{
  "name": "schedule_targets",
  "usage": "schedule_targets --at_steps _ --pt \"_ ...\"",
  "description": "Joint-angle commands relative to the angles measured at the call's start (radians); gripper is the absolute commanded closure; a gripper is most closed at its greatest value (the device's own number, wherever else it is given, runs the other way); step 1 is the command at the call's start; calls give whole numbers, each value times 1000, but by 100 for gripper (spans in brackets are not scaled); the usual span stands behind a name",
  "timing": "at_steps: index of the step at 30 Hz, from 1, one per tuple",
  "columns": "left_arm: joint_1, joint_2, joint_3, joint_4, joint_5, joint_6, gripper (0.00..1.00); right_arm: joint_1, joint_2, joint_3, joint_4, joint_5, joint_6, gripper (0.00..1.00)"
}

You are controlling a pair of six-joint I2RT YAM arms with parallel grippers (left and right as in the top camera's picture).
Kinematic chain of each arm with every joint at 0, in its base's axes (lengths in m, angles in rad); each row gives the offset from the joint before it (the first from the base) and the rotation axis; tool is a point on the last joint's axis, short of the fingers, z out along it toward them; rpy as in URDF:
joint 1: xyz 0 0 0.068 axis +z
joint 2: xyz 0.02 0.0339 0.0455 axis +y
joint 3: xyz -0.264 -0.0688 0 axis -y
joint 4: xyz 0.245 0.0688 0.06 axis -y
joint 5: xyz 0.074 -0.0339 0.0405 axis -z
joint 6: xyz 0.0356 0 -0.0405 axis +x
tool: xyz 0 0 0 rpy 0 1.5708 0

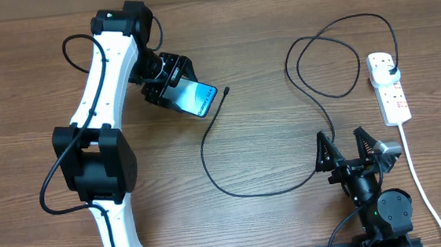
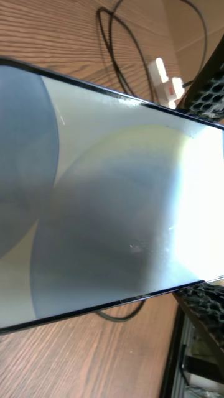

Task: Plug charger to phone and switch on socket
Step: 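Carry the phone right toward the cable end and tilt it upright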

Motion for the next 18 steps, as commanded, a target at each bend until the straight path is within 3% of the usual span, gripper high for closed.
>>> schedule_targets --at_steps 1,18 --pt "-3 -3 31 -14 63 -6 35 -6 -10 -11 6 -6 2 0" --pt "0 -3 31 -68 299 -6 37 -6 -10 -11 6 -6 2 0"
